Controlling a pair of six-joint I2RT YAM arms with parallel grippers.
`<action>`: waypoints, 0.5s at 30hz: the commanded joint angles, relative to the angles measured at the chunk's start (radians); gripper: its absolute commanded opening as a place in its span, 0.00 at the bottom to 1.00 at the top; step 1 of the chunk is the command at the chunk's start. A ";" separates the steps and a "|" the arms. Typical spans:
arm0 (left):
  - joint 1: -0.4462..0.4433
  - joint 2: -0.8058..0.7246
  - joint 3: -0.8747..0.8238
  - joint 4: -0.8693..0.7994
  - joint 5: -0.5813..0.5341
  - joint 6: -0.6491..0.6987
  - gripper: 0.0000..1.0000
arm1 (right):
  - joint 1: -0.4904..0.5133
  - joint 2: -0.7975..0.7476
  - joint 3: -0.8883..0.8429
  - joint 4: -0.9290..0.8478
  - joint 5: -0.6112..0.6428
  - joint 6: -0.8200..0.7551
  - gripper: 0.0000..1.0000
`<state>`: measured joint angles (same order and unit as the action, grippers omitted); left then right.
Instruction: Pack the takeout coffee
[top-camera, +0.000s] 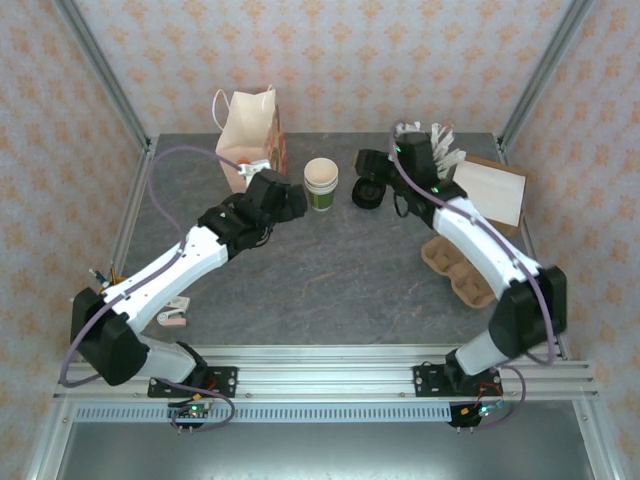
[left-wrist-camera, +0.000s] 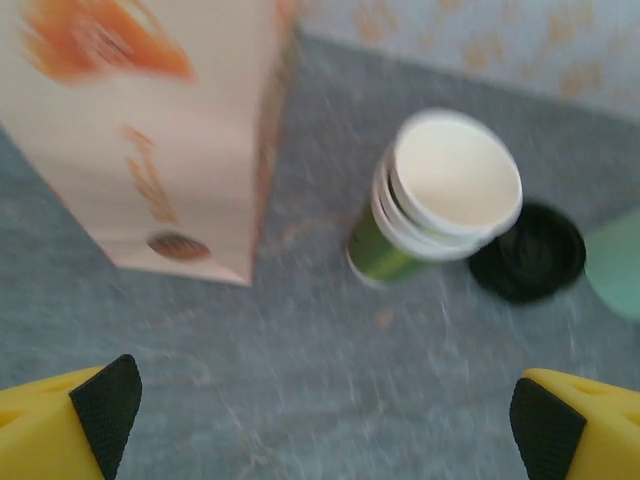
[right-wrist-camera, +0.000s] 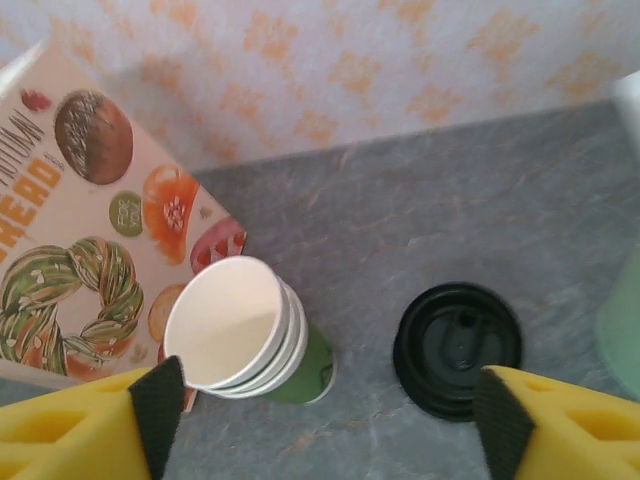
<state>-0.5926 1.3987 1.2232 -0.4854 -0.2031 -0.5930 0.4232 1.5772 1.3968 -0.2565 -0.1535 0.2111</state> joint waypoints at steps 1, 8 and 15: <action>0.025 0.000 -0.022 0.042 0.233 0.086 1.00 | 0.041 0.142 0.172 -0.279 0.024 -0.026 0.76; 0.086 0.128 -0.011 0.143 0.441 0.121 1.00 | 0.078 0.423 0.532 -0.477 0.060 -0.030 0.67; 0.087 0.168 -0.047 0.197 0.299 0.169 1.00 | 0.102 0.603 0.783 -0.612 0.128 -0.045 0.49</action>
<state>-0.5083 1.5776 1.1908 -0.3489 0.1516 -0.4644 0.5114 2.1567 2.1044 -0.7513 -0.0891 0.1814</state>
